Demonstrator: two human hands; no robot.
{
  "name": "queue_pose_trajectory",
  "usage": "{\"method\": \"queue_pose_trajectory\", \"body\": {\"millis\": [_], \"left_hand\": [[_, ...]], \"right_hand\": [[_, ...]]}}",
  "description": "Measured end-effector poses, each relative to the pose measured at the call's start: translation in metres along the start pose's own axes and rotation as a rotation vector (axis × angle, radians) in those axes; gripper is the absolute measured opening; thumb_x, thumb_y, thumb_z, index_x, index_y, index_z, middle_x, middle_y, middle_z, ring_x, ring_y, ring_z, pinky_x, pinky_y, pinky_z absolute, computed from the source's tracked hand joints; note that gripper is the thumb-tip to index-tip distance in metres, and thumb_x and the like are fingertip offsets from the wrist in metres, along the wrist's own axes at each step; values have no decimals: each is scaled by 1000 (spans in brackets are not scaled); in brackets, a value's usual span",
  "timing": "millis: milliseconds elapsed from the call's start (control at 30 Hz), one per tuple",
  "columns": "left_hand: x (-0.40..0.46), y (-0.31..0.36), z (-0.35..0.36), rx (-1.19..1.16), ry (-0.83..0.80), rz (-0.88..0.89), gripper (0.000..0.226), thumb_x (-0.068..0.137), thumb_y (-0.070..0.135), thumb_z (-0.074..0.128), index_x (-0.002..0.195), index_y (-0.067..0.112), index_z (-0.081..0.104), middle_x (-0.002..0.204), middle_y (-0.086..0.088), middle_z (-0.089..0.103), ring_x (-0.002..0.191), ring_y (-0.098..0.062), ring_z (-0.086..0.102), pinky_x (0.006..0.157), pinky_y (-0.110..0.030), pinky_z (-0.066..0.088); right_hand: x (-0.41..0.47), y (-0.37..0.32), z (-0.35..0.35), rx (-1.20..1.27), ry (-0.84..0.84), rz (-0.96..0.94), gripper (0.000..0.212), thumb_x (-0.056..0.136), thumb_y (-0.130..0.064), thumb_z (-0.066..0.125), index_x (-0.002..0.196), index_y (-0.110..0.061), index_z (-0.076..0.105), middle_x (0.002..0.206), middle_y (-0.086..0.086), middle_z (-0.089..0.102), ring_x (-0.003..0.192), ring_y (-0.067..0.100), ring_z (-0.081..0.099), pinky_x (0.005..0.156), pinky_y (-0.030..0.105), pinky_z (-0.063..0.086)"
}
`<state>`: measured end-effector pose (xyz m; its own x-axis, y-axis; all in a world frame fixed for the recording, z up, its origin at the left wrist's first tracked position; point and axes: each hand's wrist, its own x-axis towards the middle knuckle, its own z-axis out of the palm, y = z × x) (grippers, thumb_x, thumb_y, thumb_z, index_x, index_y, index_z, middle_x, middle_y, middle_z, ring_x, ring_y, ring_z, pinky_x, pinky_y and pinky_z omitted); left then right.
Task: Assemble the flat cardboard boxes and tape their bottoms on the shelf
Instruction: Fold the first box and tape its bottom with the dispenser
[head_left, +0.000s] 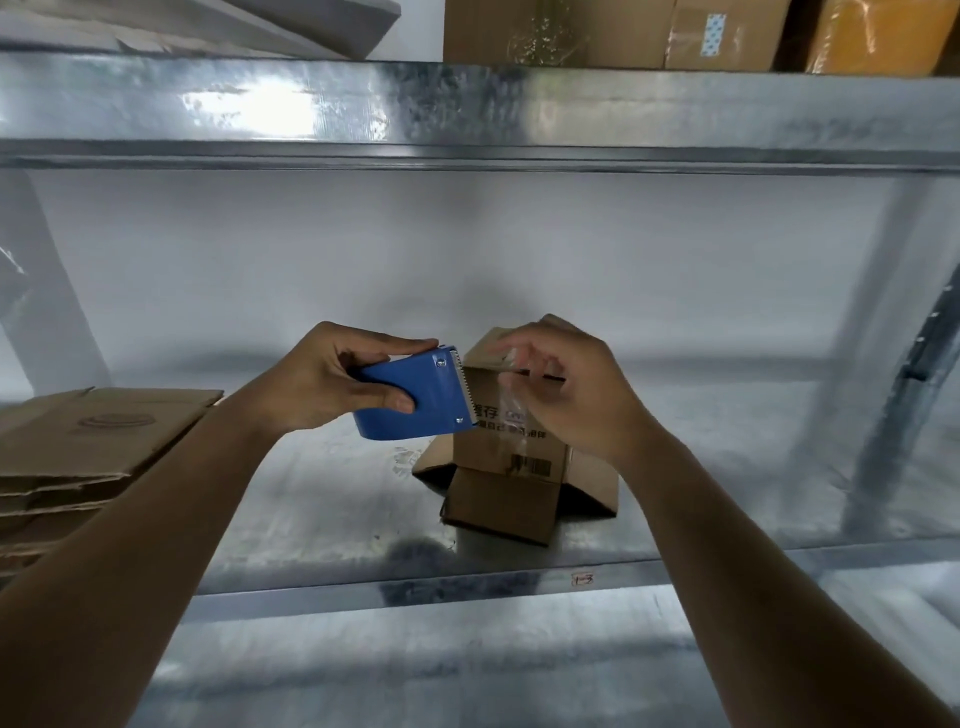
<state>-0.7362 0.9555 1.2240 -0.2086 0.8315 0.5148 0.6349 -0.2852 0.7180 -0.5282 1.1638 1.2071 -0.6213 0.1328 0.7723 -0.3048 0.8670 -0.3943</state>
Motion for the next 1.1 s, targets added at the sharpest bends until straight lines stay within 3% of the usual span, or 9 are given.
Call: {"method": "queue_pose_trajectory", "body": {"millis": [133, 267, 367, 433, 567, 667, 733, 867, 1100], "left_hand": [[7, 2, 2, 17, -7, 16, 59, 71, 2, 80, 125, 23, 70, 116, 14, 76, 107, -9, 73, 88, -20, 58], [10, -1, -2, 2, 9, 8, 61, 70, 3, 82, 125, 27, 72, 118, 7, 77, 108, -13, 73, 89, -24, 58], [10, -1, -2, 19, -1, 0, 60, 70, 3, 82, 126, 21, 69, 117, 10, 77, 107, -11, 73, 88, -22, 58], [11, -1, -3, 33, -7, -1, 61, 71, 3, 81, 128, 20, 67, 116, 12, 77, 107, -9, 73, 86, -20, 57], [12, -5, -6, 11, 1, -13, 60, 72, 4, 82, 127, 25, 72, 120, 4, 77, 110, -16, 73, 90, -26, 58], [13, -5, -7, 16, -6, -17, 60, 72, 6, 83, 124, 34, 72, 121, 2, 76, 113, -20, 72, 94, -34, 60], [15, -4, -7, 27, -11, -18, 60, 72, 7, 83, 124, 36, 71, 122, 3, 76, 113, -21, 71, 96, -39, 60], [18, -2, -7, 50, -15, -29, 60, 72, 9, 84, 123, 38, 71, 121, 4, 76, 114, -24, 71, 99, -45, 58], [19, 3, -4, 69, -27, -18, 61, 71, 9, 83, 122, 41, 71, 120, 6, 76, 112, -21, 71, 98, -44, 58]], "right_hand": [[8, -11, 4, 152, -217, 92, 51, 86, 3, 79, 129, -22, 68, 100, 3, 64, 73, 20, 61, 67, 25, 55], [10, -8, 9, 256, -273, 168, 54, 87, 3, 78, 133, -25, 66, 96, 2, 63, 71, 13, 59, 67, 25, 51], [12, -8, 11, 296, -232, 181, 45, 90, 3, 73, 123, -27, 70, 98, 8, 65, 79, 27, 64, 70, 34, 55], [14, -9, 13, 293, -218, 185, 36, 92, 2, 71, 114, -26, 73, 100, 7, 69, 88, 28, 69, 81, 42, 59], [16, -10, 13, 311, -154, 219, 16, 96, -3, 67, 97, -17, 75, 94, -1, 74, 84, 15, 69, 78, 29, 54], [15, -6, 15, 328, -66, 256, 4, 96, -12, 72, 94, -12, 76, 92, 4, 75, 80, 21, 70, 79, 45, 60], [15, -4, 16, 337, -28, 282, 5, 93, -12, 77, 92, -7, 76, 85, 5, 76, 78, 25, 72, 81, 52, 62], [14, -4, 16, 440, -14, 321, 8, 88, -1, 79, 91, -4, 72, 83, 5, 78, 76, 26, 75, 79, 52, 64], [14, -1, 12, 395, 16, 365, 17, 88, 2, 78, 102, -6, 73, 85, 3, 78, 80, 22, 77, 75, 43, 65]]}}
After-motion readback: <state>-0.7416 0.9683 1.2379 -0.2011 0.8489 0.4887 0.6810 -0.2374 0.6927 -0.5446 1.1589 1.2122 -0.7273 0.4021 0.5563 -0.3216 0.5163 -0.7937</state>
